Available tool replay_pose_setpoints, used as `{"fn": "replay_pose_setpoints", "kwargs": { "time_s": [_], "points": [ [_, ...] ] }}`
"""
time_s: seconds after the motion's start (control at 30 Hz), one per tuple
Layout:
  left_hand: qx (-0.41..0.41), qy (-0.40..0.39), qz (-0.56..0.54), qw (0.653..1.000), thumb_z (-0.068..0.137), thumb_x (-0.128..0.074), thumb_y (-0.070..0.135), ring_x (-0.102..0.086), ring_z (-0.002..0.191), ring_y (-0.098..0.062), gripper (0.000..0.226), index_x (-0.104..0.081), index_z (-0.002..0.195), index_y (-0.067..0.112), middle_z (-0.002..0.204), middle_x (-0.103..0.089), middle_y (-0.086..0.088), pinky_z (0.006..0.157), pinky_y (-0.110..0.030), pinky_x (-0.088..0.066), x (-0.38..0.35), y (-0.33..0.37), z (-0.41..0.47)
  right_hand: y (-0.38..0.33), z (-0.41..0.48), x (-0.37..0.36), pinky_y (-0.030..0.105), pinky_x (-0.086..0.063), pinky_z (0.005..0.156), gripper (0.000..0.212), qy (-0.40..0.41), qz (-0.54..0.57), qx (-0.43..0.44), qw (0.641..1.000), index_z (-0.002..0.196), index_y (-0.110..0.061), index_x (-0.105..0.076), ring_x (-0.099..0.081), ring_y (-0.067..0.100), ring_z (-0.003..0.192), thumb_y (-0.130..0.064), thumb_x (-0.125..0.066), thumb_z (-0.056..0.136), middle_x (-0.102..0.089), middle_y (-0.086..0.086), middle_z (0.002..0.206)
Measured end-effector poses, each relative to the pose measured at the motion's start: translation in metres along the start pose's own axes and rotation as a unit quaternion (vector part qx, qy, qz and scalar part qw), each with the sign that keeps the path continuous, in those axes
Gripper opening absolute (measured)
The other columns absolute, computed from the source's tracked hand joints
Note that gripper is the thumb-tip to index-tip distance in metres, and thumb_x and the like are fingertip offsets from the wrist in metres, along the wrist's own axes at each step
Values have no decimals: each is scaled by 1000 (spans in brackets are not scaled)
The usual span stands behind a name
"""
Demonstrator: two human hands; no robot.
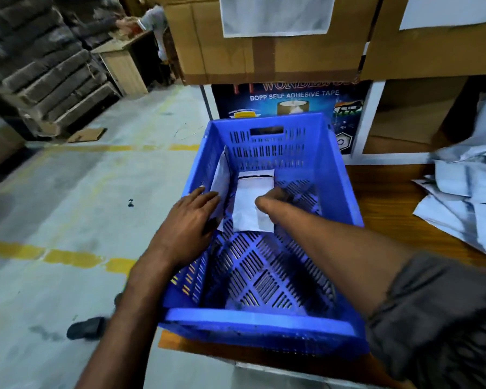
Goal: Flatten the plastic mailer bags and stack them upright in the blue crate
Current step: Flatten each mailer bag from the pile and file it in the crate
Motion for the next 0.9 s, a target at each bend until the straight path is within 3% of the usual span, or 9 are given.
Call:
{"fn": "replay_pose_setpoints", "kwargs": {
  "time_s": [0.03,0.1,0.2,0.27,0.4,0.53,0.7,0.8,0.9],
  "points": [
    [3,8,-7,1000,95,-53,29,-46,142,-39,54,-57,142,2,146,-58,-15,114,-50,-40,0,2,0,3,9,-2,45,-34,111,57,31,-5,-1,999,143,1,-42,-42,35,136,-24,-53,93,-43,21,146],
    [3,15,1,1000,93,-50,28,-49,140,-38,54,-60,139,3,143,-60,-14,114,-49,-40,-2,5,-1,1,4,-6,47,-34,114,63,66,-7,-9,998,145,3,-42,-42,40,138,-24,-56,91,-44,24,148],
    [5,22,5,1000,91,-50,26,-52,137,-37,52,-62,137,4,140,-63,-14,113,-50,-41,-5,5,-1,-11,-6,-9,46,-52,97,49,198,4,2,980,128,-3,-57,-58,37,120,-24,-67,85,-59,17,131],
    [13,31,-14,999,93,-49,27,-53,136,-36,52,-63,137,5,139,-64,-13,113,-48,-41,-3,4,1,-24,-13,-10,46,-55,88,42,268,-4,23,963,121,-7,-59,-59,36,115,-21,-73,84,-59,14,126],
    [4,45,-25,999,96,-43,32,-56,133,-33,51,-66,133,6,134,-67,-11,110,-44,-44,-2,4,0,-47,-22,-14,43,-51,84,42,305,-39,75,949,122,-11,-58,-54,32,117,-19,-74,85,-55,10,127],
    [12,55,-52,997,97,-49,29,-56,133,-32,45,-66,132,6,134,-67,-11,112,-44,-43,-2,1,0,-65,-24,-18,40,-51,74,27,351,-82,93,928,118,-14,-59,-56,29,112,-11,-65,92,-54,7,124],
    [21,60,-83,995,97,-49,26,-56,132,-31,44,-66,132,6,134,-67,-11,112,-43,-43,1,1,0,-80,-29,-24,41,-48,84,34,263,43,142,953,119,-8,-66,-58,39,113,-34,-52,102,-61,17,126],
    [28,63,-99,993,96,-47,20,-55,132,-30,45,-65,134,6,136,-66,-10,113,-44,-44,2,0,0,-75,-17,-26,39,-47,89,37,202,109,143,963,131,-6,-63,-58,40,120,-25,-45,105,-62,21,133],
    [35,66,-116,990,97,-47,19,-54,134,-28,44,-65,135,7,138,-64,-9,113,-44,-43,3,0,0,-62,2,-38,41,-42,106,68,127,-16,191,973,156,-20,-35,-44,35,139,-31,-62,94,-43,12,155]
  ]
}}
Point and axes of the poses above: each hand's wrist, its own z-axis towards the middle knuckle, its own x-axis out of the back of the hand, y = z × x, the point moved 4 cm from there along z, towards the middle knuckle
